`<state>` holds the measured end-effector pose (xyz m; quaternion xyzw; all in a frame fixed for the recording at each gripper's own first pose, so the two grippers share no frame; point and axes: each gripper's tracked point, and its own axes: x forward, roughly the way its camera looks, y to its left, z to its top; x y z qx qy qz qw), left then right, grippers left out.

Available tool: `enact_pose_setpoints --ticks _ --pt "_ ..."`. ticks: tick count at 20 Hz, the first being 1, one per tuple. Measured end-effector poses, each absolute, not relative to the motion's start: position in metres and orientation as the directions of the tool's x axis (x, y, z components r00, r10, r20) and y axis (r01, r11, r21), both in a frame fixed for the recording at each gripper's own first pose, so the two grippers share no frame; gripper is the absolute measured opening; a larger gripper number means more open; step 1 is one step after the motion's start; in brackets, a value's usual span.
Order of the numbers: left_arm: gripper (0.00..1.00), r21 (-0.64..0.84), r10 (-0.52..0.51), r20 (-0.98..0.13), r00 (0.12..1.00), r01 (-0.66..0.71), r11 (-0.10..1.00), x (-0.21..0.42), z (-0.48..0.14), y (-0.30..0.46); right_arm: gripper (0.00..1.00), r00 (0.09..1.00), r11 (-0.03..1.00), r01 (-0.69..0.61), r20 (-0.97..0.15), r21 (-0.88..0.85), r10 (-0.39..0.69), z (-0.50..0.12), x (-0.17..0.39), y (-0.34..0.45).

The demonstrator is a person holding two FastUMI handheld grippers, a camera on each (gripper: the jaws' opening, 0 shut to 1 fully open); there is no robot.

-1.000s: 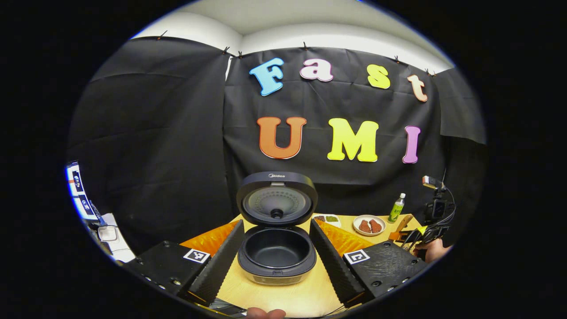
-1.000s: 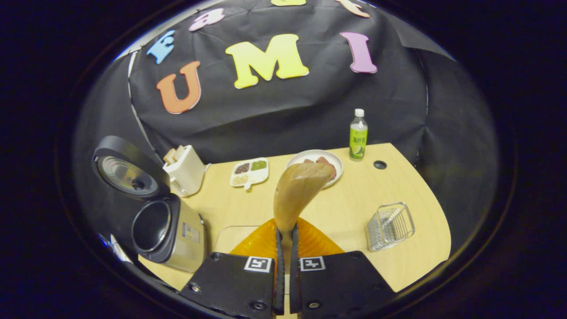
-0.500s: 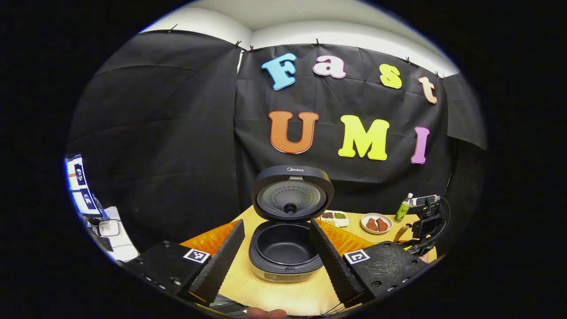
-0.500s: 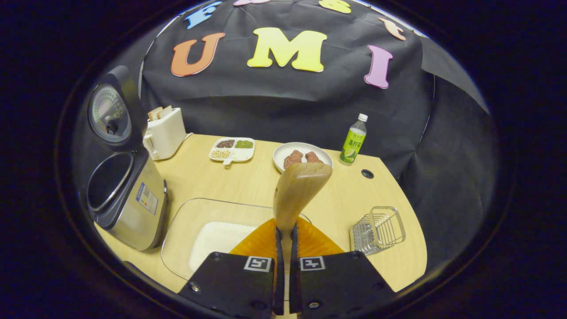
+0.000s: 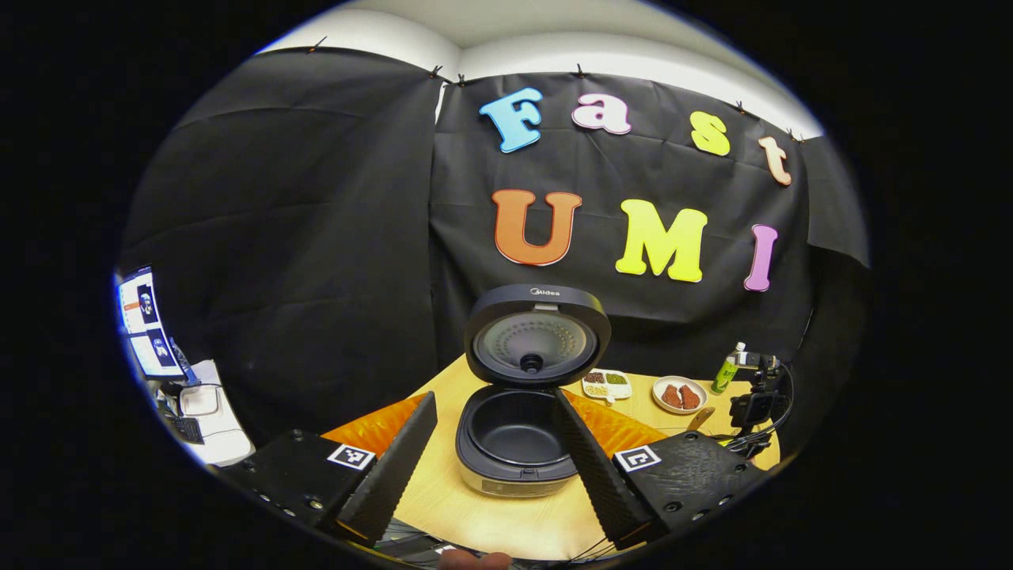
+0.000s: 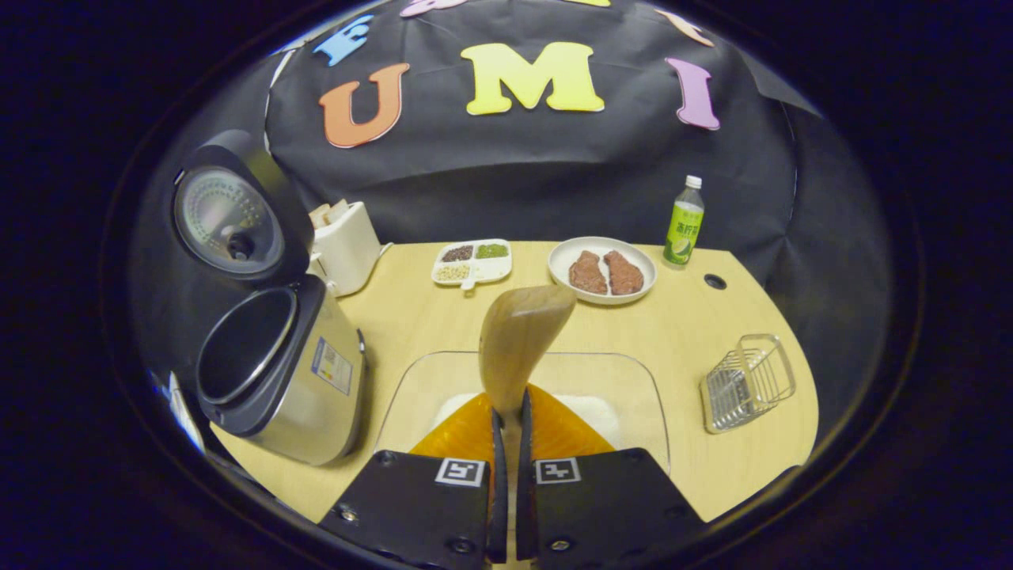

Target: Close the left gripper, press the button to open the rice cooker; take a wooden spoon from the chopstick holder with the right hand, scoop a spoonful of rice and pour it into the rice cooker, then put the wooden spoon back into the chopstick holder.

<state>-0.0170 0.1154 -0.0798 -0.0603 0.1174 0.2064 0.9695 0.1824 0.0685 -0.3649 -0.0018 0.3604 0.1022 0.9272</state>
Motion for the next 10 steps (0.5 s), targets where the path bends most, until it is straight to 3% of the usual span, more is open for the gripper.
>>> enact_pose_setpoints --ticks 4,10 --pt "0.95 -0.099 0.396 -0.24 0.886 -0.428 0.898 -0.02 -0.077 0.115 0.1 0.651 0.952 -0.167 -0.696 0.257 0.302 -0.368 0.178 0.083" --pt "0.95 -0.117 0.379 -0.234 0.895 -0.413 0.903 -0.017 -0.072 0.101 0.1 0.592 0.847 -0.008 -0.68 0.532 0.433 -0.363 0.183 0.066"
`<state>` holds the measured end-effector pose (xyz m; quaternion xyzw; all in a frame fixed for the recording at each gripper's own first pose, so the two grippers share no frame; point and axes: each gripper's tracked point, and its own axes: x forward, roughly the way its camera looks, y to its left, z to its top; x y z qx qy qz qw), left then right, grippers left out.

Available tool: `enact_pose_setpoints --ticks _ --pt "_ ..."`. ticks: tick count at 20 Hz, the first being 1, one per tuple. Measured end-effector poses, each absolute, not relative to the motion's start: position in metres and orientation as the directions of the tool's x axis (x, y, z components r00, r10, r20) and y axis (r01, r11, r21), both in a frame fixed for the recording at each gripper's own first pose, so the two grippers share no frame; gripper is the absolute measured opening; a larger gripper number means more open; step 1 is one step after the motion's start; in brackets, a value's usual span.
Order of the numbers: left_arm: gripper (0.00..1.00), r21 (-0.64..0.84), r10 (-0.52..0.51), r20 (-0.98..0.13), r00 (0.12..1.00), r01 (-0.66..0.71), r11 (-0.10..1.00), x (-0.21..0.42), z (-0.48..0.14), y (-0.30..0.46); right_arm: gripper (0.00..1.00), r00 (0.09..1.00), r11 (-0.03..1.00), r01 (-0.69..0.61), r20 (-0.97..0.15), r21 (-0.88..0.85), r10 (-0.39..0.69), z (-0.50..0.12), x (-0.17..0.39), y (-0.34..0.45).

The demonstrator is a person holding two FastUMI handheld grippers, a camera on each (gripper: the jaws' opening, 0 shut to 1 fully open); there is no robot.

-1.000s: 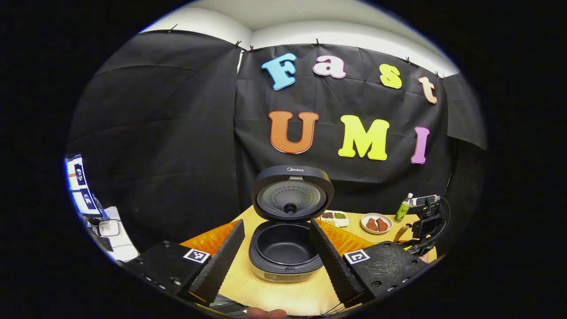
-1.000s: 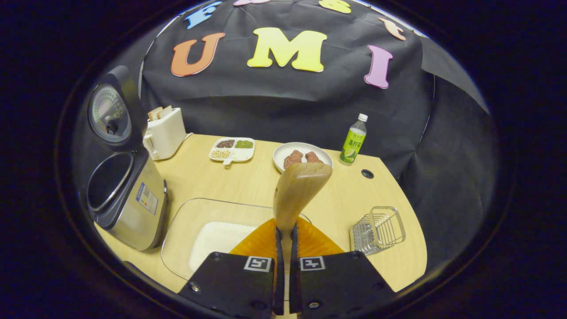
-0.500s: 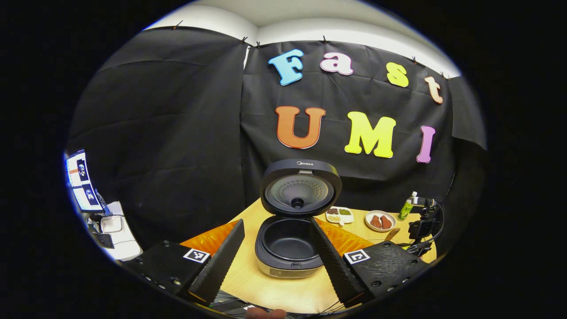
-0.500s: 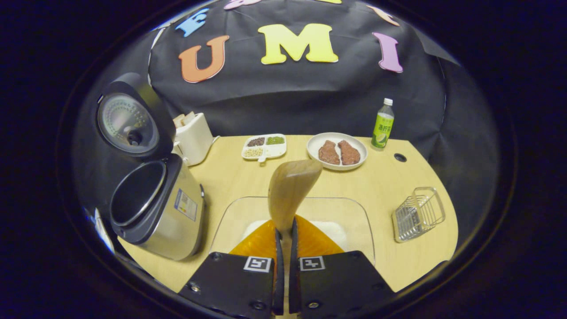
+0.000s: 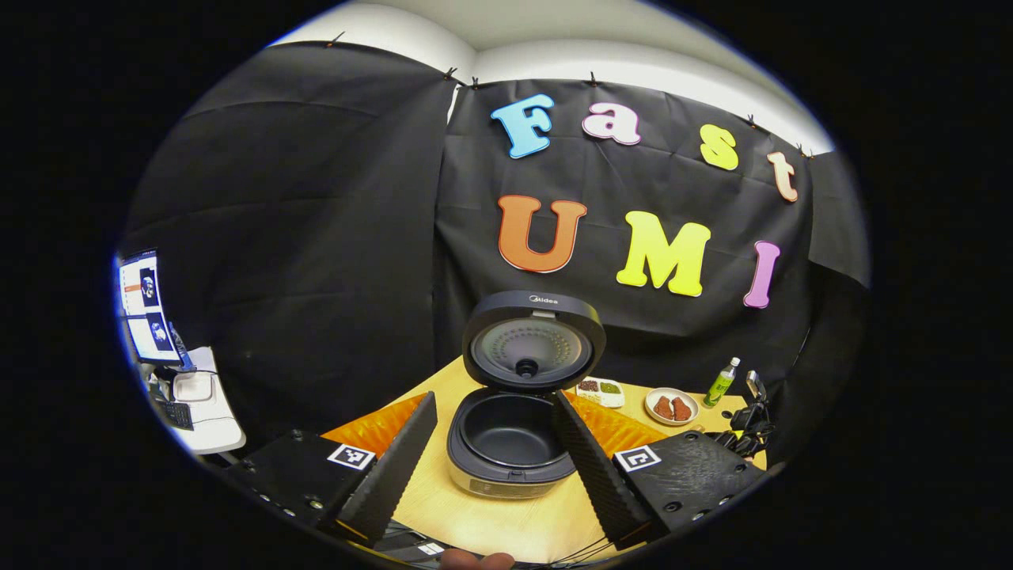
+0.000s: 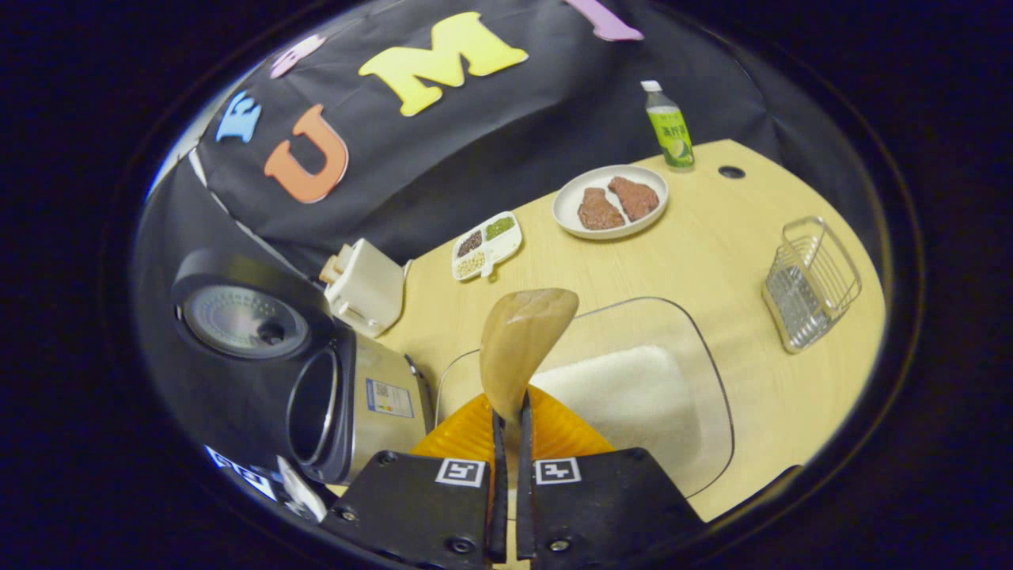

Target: Close the left gripper, press the button to open the rice cooker; take a wooden spoon from the chopstick holder with the right hand, scoop a spoonful of rice and pour it into the rice cooker, then put the wooden spoon back into the chopstick holder.

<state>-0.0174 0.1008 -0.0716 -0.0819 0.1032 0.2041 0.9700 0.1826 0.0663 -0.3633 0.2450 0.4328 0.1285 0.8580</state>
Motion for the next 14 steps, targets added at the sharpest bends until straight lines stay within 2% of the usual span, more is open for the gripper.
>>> enact_pose_setpoints --ticks 8,14 --pt "0.95 -0.119 0.325 -0.229 0.918 -0.358 0.926 -0.004 -0.067 0.068 0.1 0.675 0.673 0.103 -0.549 0.732 0.493 -0.319 0.191 -0.001" --pt "0.95 -0.111 0.321 -0.222 0.921 -0.351 0.93 -0.003 -0.067 0.062 0.1 0.701 0.576 0.092 -0.464 0.812 0.542 -0.261 0.194 0.013"
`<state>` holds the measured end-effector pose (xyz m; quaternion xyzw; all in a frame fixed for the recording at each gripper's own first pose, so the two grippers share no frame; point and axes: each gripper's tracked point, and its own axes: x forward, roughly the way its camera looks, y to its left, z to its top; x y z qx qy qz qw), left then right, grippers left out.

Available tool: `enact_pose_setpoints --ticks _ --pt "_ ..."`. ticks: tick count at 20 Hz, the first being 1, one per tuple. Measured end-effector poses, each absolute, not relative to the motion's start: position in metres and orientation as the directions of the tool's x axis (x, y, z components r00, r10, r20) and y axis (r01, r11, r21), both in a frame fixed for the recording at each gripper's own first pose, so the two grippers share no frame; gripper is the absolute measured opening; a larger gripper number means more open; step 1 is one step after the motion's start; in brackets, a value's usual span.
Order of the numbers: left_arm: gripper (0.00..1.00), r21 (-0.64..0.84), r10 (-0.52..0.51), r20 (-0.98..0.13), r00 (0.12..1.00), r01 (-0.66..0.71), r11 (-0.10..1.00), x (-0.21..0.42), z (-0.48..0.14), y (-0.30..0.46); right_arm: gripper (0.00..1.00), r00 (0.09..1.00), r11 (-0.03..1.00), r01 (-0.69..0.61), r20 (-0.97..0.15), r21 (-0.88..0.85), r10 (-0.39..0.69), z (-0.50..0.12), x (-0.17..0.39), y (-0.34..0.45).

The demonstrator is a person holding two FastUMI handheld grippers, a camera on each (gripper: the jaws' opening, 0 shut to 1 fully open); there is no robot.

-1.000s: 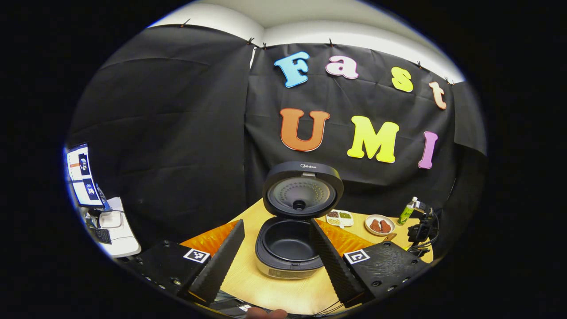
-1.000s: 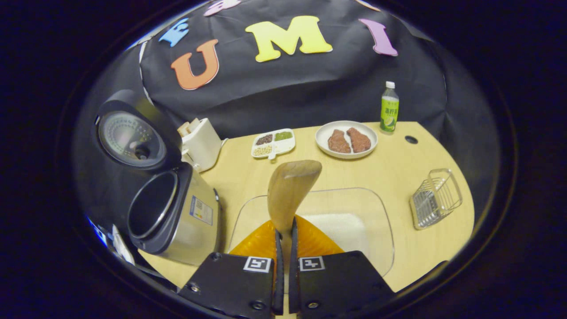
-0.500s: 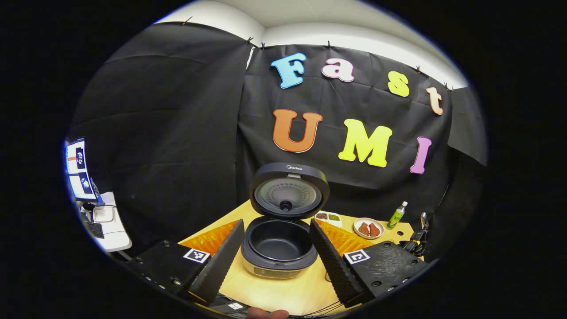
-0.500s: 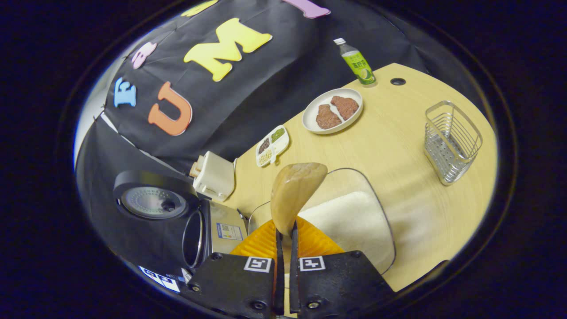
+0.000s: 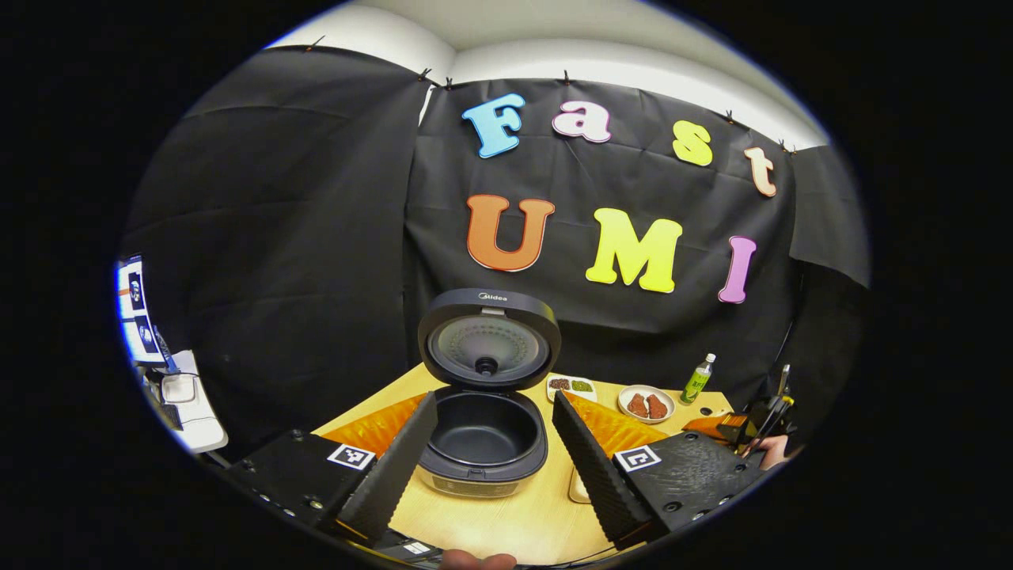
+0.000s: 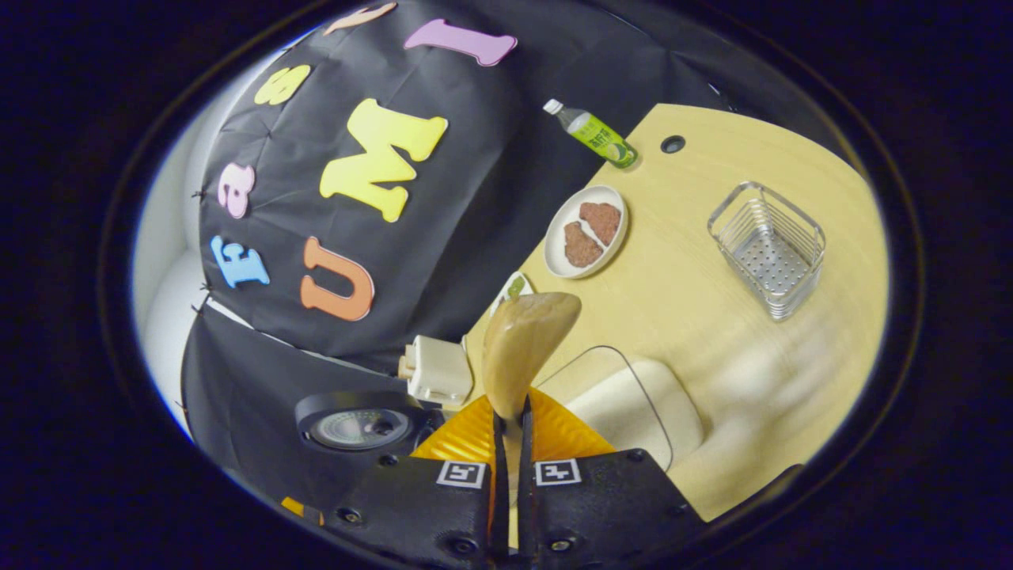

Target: Close the left gripper, press the button to open the rice cooker; take a wooden spoon from the chopstick holder with the right hand, scoop a spoonful of rice and pour it into the rice cooker, then put the wooden spoon back into the chopstick holder.

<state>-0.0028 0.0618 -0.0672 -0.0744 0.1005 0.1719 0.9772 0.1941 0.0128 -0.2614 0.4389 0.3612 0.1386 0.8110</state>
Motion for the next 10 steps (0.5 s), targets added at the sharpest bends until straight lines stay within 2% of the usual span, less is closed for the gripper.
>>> enact_pose_setpoints --ticks 5,10 --pt "0.95 -0.117 0.372 -0.236 0.898 -0.406 0.906 -0.021 -0.074 0.08 0.07 0.642 0.543 -0.029 -0.401 0.839 0.653 -0.204 0.192 0.1" --pt "0.95 -0.104 0.457 -0.225 0.861 -0.488 0.867 -0.053 -0.069 0.115 0.1 0.551 0.534 -0.105 -0.398 0.839 0.733 -0.192 0.191 0.196"
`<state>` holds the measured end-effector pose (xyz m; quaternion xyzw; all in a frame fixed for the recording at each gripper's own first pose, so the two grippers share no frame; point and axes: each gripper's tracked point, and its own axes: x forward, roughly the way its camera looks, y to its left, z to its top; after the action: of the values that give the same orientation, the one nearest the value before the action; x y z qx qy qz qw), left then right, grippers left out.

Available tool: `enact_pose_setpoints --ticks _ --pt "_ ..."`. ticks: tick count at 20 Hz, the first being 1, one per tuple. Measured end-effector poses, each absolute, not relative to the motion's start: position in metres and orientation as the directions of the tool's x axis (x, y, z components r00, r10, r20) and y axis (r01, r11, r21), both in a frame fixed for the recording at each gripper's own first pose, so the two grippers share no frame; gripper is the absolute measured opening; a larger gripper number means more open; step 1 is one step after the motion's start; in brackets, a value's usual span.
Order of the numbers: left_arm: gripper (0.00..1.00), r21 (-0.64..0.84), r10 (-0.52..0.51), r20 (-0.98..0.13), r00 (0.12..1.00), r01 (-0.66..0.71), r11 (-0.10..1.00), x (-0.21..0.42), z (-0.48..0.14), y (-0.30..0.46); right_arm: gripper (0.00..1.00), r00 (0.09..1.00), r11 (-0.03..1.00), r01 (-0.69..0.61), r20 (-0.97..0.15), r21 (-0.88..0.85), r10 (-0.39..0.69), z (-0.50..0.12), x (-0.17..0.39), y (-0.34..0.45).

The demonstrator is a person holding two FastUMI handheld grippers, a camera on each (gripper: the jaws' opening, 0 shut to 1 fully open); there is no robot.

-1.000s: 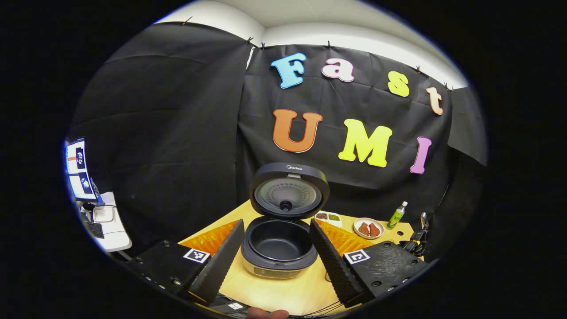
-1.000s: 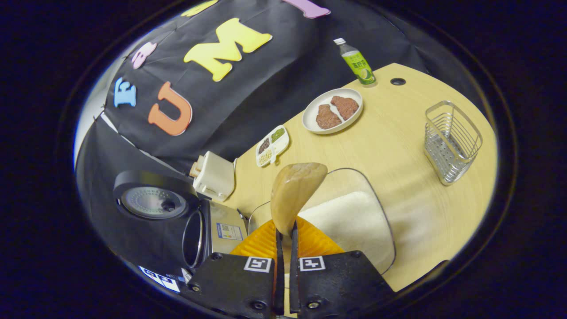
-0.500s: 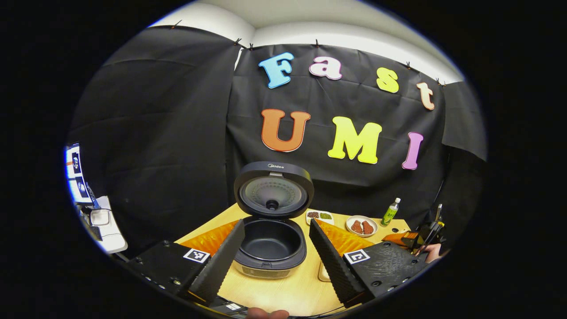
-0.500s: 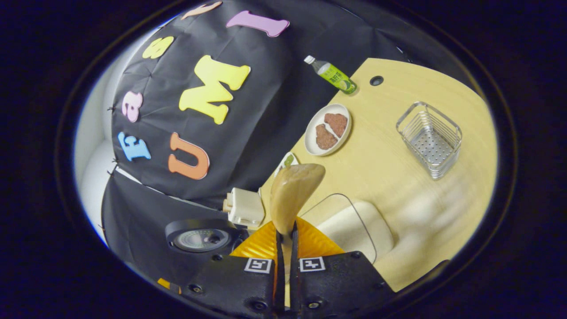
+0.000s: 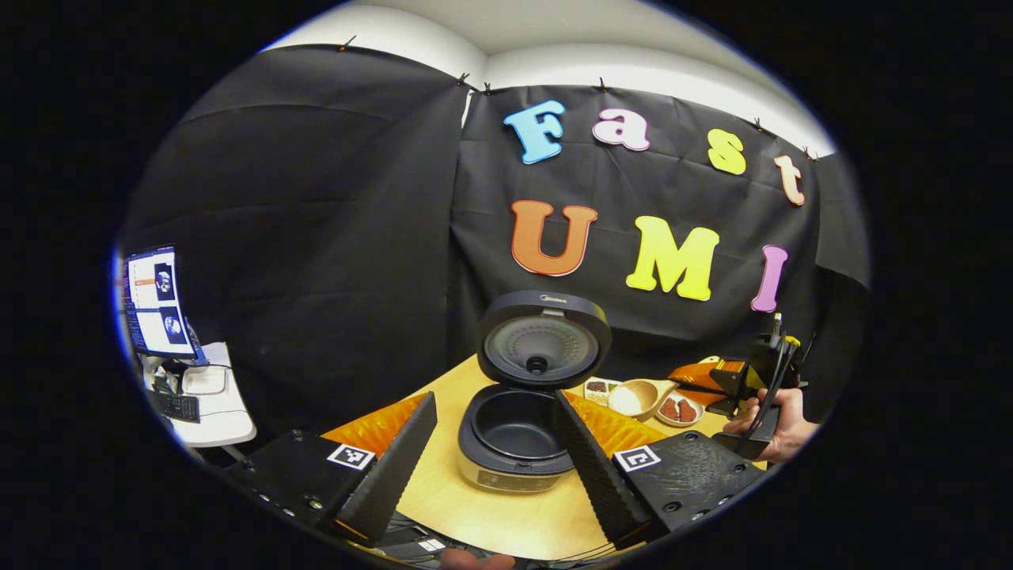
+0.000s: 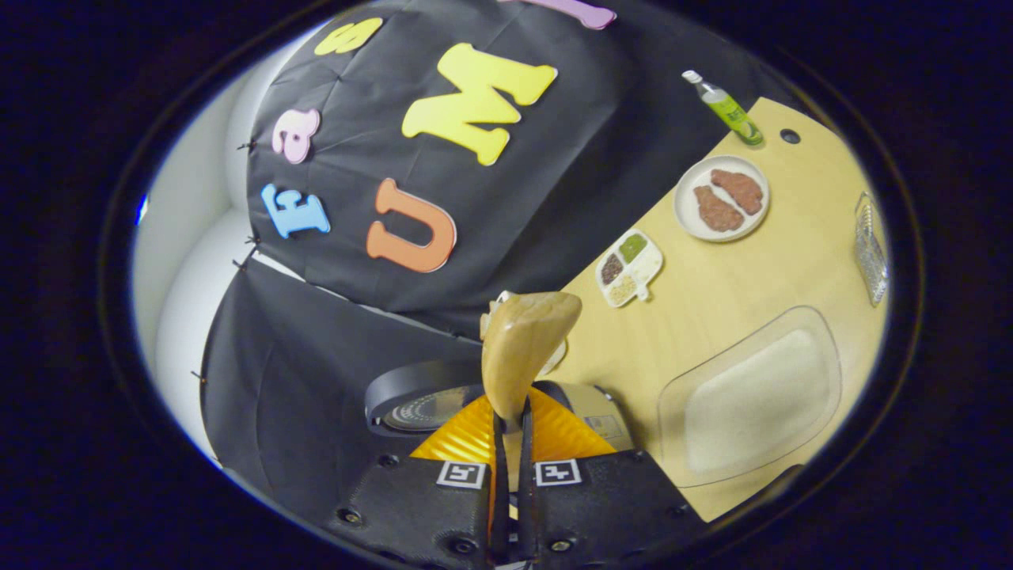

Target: Close the left gripper, press the button to open the rice cooker; take a wooden spoon from the chopstick holder with the right hand, scoop a spoonful of rice and pour it into the rice cooker, then put the wooden spoon back into the chopstick holder.

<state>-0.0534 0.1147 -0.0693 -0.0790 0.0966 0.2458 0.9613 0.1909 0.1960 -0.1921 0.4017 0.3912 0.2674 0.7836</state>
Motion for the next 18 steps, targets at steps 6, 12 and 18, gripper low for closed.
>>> enact_pose_setpoints --ticks 6,12,18 --pt "0.95 -0.119 0.517 -0.239 0.822 -0.553 0.825 -0.077 -0.074 0.138 0.1 0.496 0.604 -0.203 -0.45 0.771 0.742 -0.199 0.181 0.272" --pt "0.95 -0.141 0.553 -0.244 0.796 -0.594 0.792 -0.093 -0.078 0.159 0.08 0.518 0.686 -0.323 -0.485 0.652 0.705 -0.204 0.179 0.302" --pt "0.95 -0.154 0.565 -0.253 0.785 -0.609 0.778 -0.099 -0.085 0.169 0.1 0.545 0.737 -0.337 -0.517 0.585 0.66 -0.211 0.183 0.302"
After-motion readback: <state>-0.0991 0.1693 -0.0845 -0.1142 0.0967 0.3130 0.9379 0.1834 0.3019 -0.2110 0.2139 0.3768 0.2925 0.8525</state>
